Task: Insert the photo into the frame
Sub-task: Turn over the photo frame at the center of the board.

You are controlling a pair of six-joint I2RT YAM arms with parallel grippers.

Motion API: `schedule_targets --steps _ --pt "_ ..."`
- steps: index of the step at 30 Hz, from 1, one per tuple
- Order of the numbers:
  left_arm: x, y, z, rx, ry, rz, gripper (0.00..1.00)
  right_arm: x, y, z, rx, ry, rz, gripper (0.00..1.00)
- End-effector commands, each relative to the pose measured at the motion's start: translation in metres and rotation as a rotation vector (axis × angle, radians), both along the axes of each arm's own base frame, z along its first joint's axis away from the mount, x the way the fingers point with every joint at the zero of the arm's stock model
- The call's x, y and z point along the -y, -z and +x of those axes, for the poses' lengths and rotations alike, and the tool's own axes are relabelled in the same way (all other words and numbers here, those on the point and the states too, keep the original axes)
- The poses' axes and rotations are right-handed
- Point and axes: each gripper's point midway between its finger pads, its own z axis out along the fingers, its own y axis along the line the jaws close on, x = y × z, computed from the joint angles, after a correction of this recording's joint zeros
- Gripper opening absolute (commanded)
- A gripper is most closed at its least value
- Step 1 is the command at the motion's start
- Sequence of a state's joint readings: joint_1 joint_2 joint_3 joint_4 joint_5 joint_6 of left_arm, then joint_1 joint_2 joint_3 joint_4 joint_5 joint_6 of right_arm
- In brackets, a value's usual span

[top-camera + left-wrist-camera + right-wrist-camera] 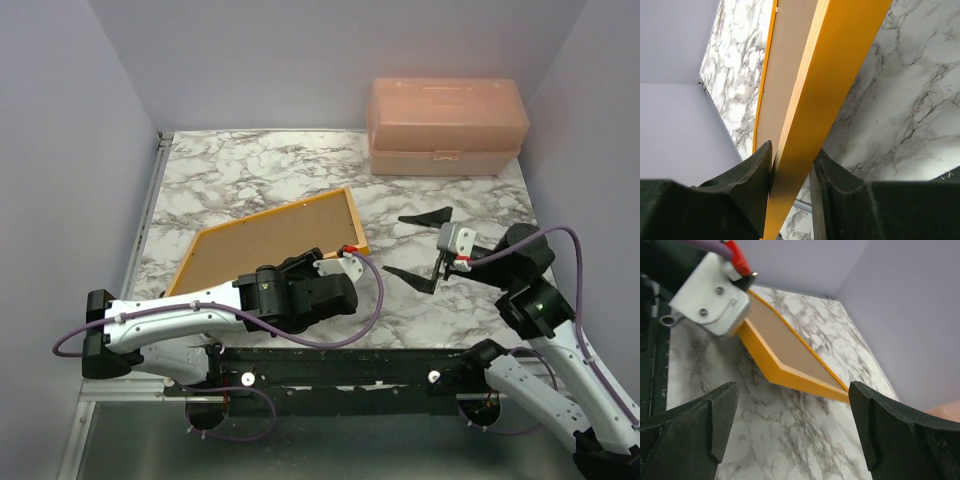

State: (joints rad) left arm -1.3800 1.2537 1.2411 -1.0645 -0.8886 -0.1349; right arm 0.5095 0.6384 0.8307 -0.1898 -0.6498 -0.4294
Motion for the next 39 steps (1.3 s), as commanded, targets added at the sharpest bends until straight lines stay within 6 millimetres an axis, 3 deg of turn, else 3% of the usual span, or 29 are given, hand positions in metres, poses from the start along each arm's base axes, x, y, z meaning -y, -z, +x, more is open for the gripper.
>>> schedule_targets --steps 1,8,13,20,26,31,34,37,39 --pt "0.015 -0.027 -0.008 -0.015 0.005 -0.193 0.14 -0.032 0.011 -0.029 0.117 -0.346 -0.071 0.99" --pt "0.019 -0.034 -0.009 -0.013 0.023 -0.206 0.13 -0.05 0.033 -0.011 0.133 -0.435 -0.113 0.88" --pt "0.019 -0.039 -0.011 -0.014 0.029 -0.212 0.13 -0.063 0.035 -0.001 0.16 -0.461 -0.063 0.8" --pt "0.018 -0.042 -0.015 -0.023 0.031 -0.219 0.11 -0.084 0.044 0.0 0.159 -0.533 -0.059 0.7" --pt "0.016 -0.046 -0.017 -0.029 0.036 -0.249 0.11 -0.087 0.051 -0.004 0.151 -0.577 -0.084 0.48" --pt "0.015 -0.05 -0.018 -0.029 0.037 -0.269 0.14 -0.087 0.047 -0.009 0.14 -0.592 -0.075 0.11" --pt "0.015 -0.058 -0.018 -0.025 0.035 -0.297 0.28 -0.086 0.044 -0.012 0.122 -0.598 -0.07 0.08" --pt "0.016 -0.076 -0.018 -0.015 0.041 -0.355 0.67 -0.085 0.04 -0.015 0.093 -0.601 -0.065 0.0" --pt "0.018 -0.093 -0.018 -0.004 0.051 -0.413 0.85 -0.084 0.036 -0.017 0.059 -0.6 -0.057 0.0"
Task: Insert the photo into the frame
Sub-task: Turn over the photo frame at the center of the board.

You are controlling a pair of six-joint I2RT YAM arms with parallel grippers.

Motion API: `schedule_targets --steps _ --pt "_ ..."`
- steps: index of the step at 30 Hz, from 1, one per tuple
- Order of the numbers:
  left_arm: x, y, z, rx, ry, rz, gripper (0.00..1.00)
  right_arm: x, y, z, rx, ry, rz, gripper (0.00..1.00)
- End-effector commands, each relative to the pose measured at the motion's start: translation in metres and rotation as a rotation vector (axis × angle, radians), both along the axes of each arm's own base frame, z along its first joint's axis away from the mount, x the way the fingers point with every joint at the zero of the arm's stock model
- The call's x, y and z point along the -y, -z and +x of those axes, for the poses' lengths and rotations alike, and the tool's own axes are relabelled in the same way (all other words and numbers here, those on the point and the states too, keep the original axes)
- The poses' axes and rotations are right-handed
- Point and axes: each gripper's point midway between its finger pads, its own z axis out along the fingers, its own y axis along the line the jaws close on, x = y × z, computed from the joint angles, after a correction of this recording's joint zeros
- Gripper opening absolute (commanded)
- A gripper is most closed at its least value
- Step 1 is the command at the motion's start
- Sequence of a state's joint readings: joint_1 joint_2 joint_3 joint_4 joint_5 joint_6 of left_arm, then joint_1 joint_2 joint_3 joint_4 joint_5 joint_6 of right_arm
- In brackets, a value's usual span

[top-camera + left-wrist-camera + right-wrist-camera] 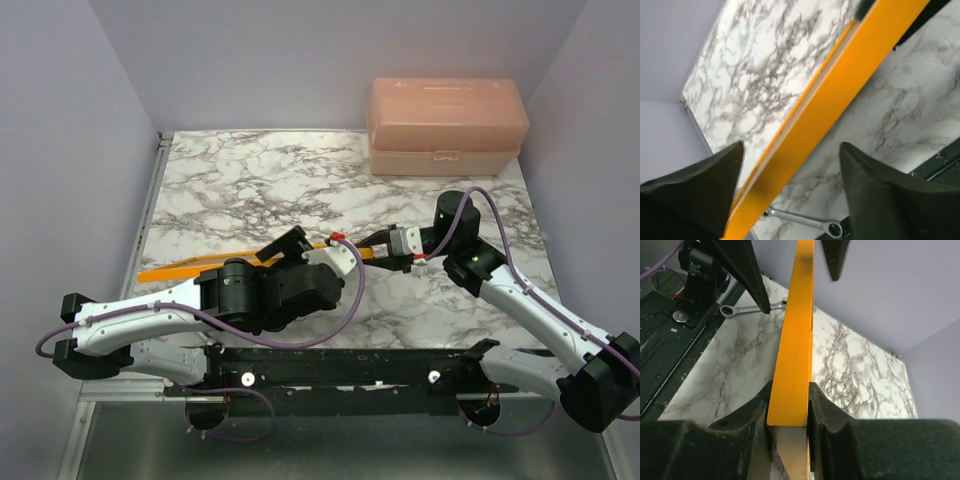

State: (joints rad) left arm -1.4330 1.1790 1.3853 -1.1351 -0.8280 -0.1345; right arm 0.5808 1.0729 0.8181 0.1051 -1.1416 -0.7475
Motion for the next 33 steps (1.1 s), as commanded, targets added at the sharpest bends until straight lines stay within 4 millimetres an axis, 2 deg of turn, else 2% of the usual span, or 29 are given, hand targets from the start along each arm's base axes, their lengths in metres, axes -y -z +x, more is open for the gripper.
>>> schedule_targets --steps 1,4,9,13,17,22,26,33 --pt "0.015 -0.052 0.001 0.01 -0.031 -0.29 0.89 0.003 -0.019 -0.014 -0.139 -0.022 -0.007 0.0" --pt "0.019 -0.079 -0.001 0.017 -0.005 -0.399 0.97 0.003 -0.029 -0.012 -0.239 0.021 -0.001 0.0" --pt "0.029 -0.107 -0.008 -0.01 0.048 -0.551 0.99 0.004 -0.046 0.004 -0.392 0.165 0.049 0.0" --pt "0.039 -0.113 -0.013 -0.071 0.074 -0.655 0.99 0.008 -0.054 0.023 -0.54 0.319 0.107 0.0" --pt "0.049 -0.102 -0.016 -0.182 0.069 -0.741 0.98 0.017 -0.051 0.053 -0.762 0.543 0.159 0.01" --pt "0.056 -0.07 -0.014 -0.384 0.013 -0.865 0.98 0.032 -0.018 0.077 -0.925 0.76 0.154 0.01" --pt "0.059 -0.039 -0.017 -0.536 -0.036 -0.966 0.99 0.054 0.022 0.09 -1.061 0.953 0.143 0.01" --pt "0.045 0.013 -0.019 -0.689 -0.193 -1.102 0.98 0.097 0.097 0.101 -1.26 1.166 0.098 0.01"
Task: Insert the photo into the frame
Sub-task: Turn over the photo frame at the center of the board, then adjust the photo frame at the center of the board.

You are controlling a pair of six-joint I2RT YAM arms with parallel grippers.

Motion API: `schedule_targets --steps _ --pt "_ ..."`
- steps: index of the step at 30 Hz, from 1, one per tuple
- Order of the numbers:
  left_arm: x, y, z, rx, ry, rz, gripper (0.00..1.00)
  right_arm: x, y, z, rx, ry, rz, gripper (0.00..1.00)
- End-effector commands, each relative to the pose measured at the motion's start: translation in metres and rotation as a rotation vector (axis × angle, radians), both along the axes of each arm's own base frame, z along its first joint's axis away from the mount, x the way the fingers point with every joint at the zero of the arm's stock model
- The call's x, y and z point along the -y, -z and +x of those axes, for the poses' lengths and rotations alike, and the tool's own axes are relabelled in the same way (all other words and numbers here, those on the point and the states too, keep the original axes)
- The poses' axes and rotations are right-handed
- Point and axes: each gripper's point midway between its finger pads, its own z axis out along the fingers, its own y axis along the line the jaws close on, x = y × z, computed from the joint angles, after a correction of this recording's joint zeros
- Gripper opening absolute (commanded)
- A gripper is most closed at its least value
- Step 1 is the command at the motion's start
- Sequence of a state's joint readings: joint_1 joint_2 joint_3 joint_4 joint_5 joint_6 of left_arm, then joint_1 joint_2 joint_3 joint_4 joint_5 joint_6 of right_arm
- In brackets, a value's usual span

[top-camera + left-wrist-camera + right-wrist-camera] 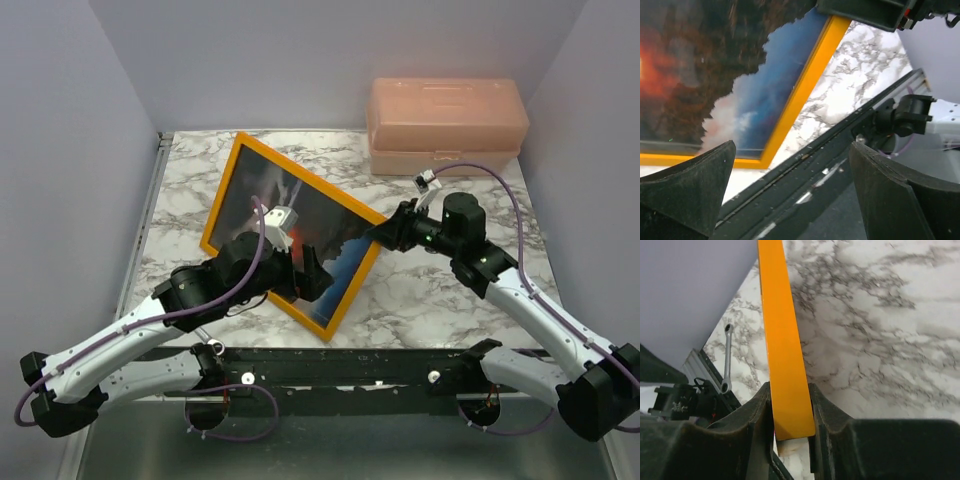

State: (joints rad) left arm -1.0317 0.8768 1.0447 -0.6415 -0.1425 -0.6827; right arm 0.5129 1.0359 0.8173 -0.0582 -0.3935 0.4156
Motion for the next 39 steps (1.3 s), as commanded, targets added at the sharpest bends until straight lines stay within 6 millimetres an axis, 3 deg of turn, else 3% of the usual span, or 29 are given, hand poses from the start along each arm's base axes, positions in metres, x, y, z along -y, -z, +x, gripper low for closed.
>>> schedule_targets --steps 1,10,13,15,19,20,24,30,32,39 --pt "0.003 0.005 -0.011 -0.161 -0.037 -0.205 0.98 0.051 0.067 0.02 -0.167 0.236 -0.102 0.01" --pt "-0.035 0.062 -0.011 -0.312 -0.237 -0.248 0.95 0.101 0.149 0.021 -0.396 0.402 -0.133 0.02" --pt "-0.045 0.079 -0.013 -0.352 -0.284 -0.228 0.94 0.111 0.173 0.016 -0.469 0.434 -0.162 0.19" --pt "-0.05 0.089 -0.016 -0.381 -0.309 -0.208 0.94 0.114 0.184 0.014 -0.513 0.441 -0.173 0.37" --pt "-0.052 0.111 -0.019 -0.433 -0.334 -0.17 0.94 0.118 0.2 0.013 -0.573 0.452 -0.194 0.49" --pt "-0.052 0.115 -0.019 -0.442 -0.335 -0.164 0.93 0.12 0.202 0.014 -0.579 0.464 -0.203 0.53" --pt "-0.052 0.134 -0.02 -0.479 -0.347 -0.119 0.93 0.131 0.214 0.017 -0.613 0.508 -0.249 0.87" --pt "-0.051 0.158 -0.016 -0.516 -0.362 -0.063 0.93 0.133 0.221 0.016 -0.665 0.499 -0.284 0.9" --pt "-0.054 0.166 -0.012 -0.521 -0.37 -0.041 0.93 0.134 0.219 0.015 -0.672 0.494 -0.295 1.0" --pt "-0.069 0.177 0.014 -0.517 -0.375 0.065 0.9 0.135 0.207 0.007 -0.712 0.481 -0.322 1.0"
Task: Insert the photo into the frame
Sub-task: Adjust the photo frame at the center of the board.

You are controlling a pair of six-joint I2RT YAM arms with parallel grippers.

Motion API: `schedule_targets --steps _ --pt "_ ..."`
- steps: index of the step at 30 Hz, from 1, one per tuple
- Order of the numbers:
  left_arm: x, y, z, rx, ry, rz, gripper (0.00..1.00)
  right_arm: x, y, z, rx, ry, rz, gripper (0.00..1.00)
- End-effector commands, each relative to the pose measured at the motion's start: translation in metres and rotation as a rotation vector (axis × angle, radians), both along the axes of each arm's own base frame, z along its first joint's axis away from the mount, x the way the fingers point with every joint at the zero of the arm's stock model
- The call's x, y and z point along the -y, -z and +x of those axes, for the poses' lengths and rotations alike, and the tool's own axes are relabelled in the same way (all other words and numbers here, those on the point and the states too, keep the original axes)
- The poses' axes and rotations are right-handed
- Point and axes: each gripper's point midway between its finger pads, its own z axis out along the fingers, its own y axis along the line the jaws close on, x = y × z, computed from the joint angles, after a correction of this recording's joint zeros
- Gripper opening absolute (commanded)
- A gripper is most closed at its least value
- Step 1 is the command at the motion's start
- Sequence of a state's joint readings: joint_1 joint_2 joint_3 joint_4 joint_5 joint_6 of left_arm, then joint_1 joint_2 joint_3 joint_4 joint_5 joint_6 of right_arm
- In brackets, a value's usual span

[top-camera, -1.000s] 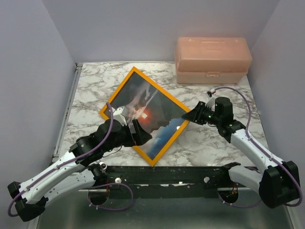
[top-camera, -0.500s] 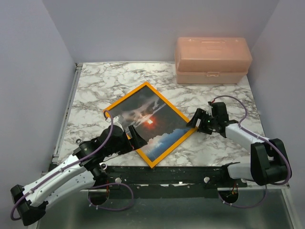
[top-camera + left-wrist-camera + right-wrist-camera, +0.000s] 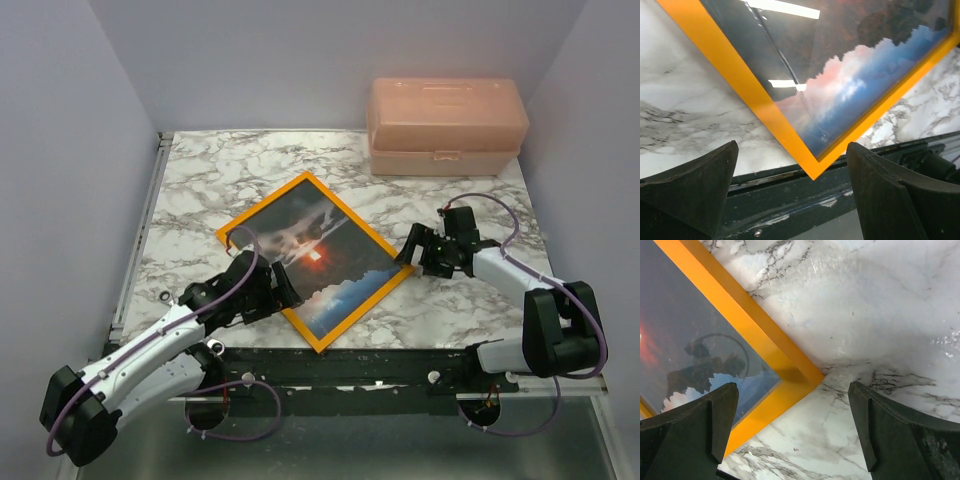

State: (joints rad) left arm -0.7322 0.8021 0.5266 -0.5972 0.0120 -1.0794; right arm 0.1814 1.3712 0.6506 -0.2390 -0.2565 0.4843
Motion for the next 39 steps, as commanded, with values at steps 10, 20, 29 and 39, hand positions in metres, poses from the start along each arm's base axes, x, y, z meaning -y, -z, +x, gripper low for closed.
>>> schedule_targets --steps 10,20,29,39 --pt "-0.019 -0.019 0.067 0.014 0.083 0.116 0.89 -0.011 0.013 -0.062 -0.274 0.041 0.035 0.99" --pt "-0.007 -0.049 0.079 0.05 0.087 0.055 0.88 -0.04 0.033 -0.067 -0.316 0.039 -0.04 0.71" --pt "-0.016 -0.063 0.072 0.081 0.06 0.059 0.87 -0.021 0.058 -0.057 -0.328 0.062 -0.226 0.48" --pt "-0.033 -0.072 0.07 0.136 0.013 0.113 0.85 0.008 0.057 -0.028 -0.281 0.016 -0.466 0.07"
